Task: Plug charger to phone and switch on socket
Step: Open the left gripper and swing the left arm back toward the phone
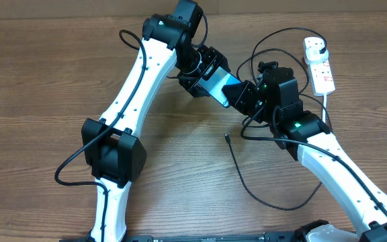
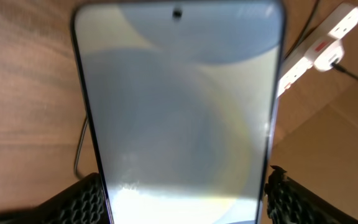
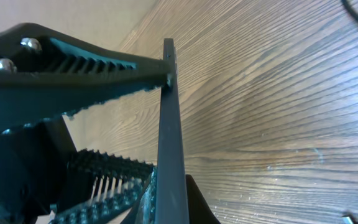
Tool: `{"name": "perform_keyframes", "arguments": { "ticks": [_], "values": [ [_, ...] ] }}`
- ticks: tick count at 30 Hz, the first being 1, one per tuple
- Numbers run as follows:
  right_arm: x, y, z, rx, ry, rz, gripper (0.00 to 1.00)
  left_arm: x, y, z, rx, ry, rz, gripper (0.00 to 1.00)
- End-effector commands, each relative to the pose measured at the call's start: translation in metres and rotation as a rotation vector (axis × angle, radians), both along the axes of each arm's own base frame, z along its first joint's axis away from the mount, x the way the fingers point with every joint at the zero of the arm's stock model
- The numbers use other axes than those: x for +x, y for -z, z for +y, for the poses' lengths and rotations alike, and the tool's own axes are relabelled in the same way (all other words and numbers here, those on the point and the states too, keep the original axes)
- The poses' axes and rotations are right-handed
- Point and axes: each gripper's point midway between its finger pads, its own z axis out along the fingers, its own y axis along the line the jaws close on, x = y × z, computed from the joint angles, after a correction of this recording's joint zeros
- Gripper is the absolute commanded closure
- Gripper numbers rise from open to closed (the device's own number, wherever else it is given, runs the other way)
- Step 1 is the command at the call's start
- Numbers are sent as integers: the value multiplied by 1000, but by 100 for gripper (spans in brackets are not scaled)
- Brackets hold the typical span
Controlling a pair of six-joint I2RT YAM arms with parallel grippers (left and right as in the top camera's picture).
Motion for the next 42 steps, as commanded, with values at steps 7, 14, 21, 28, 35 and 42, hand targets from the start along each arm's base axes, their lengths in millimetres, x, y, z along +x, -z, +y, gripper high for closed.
{"name": "perform_keyframes", "arguments": {
  "ticks": [7,14,21,28,35,42],
  "values": [
    [9,-16,0,30,35,-39,96,41,-46,62,-5,-20,-240,16],
    [23,-36,0,118,112,-80,96,37,-120,123,18,30,-511,11],
    [30,-46,-5,160,125,-103,96,-26,-155,196,347,-17,-547,11],
    [34,-55,-12,233,113,-97,96,-82,-171,212,423,44,-525,12],
    [36,-61,-20,288,111,-82,96,-118,-163,220,461,79,-502,14],
    [35,-61,-18,294,97,-78,96,-146,-121,217,438,114,-430,13]
  ]
}}
